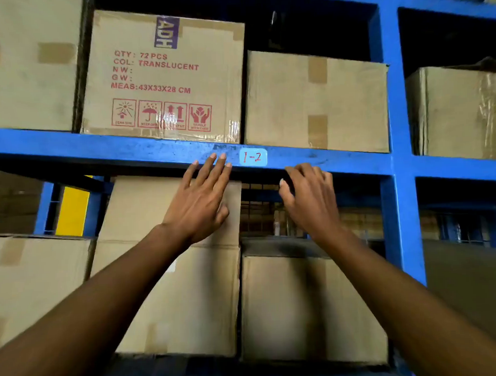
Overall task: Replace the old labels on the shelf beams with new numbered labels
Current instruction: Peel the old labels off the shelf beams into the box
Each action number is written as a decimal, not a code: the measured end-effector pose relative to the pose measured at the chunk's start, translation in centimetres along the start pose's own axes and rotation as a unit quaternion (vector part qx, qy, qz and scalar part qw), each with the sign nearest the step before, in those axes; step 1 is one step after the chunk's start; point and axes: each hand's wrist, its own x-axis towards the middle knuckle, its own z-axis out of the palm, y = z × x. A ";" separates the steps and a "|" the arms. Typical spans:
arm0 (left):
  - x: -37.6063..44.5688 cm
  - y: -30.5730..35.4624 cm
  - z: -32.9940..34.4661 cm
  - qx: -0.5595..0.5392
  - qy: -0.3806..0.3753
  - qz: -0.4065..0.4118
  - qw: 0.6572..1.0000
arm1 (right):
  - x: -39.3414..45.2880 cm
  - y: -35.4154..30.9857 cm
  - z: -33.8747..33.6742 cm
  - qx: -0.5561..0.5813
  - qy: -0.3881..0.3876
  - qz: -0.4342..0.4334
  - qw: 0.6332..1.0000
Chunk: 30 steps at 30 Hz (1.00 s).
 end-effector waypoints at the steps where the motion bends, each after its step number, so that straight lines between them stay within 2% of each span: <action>1: 0.2 -0.4 0.3 -0.003 0.001 -0.002 1.000 | 0.4 -0.2 0.3 -0.003 0.001 0.004 1.000; 3: 1.6 -2.1 1.3 -0.008 0.021 0.000 1.000 | 2.5 -1.1 1.5 -0.015 0.022 0.017 1.000; 10: 4.1 -6.0 5.7 -0.009 -0.032 0.057 0.998 | 6.6 -3.5 4.6 -0.069 0.050 0.078 0.993; 17: 4.0 -6.1 7.9 -0.072 0.043 0.068 0.994 | 6.6 -5.4 7.1 -0.121 0.078 0.109 0.984; 21: 4.1 -6.3 8.7 -0.067 0.081 0.076 0.992 | 6.5 -6.1 7.3 -0.076 0.105 0.116 0.985; 26: 4.0 -6.5 8.6 -0.076 0.093 0.084 0.989 | 6.9 -6.1 6.8 -0.013 0.150 0.144 0.978; 30: 3.9 -6.4 8.7 -0.081 0.091 0.084 0.989 | 7.3 -6.1 6.3 0.013 0.135 0.151 0.979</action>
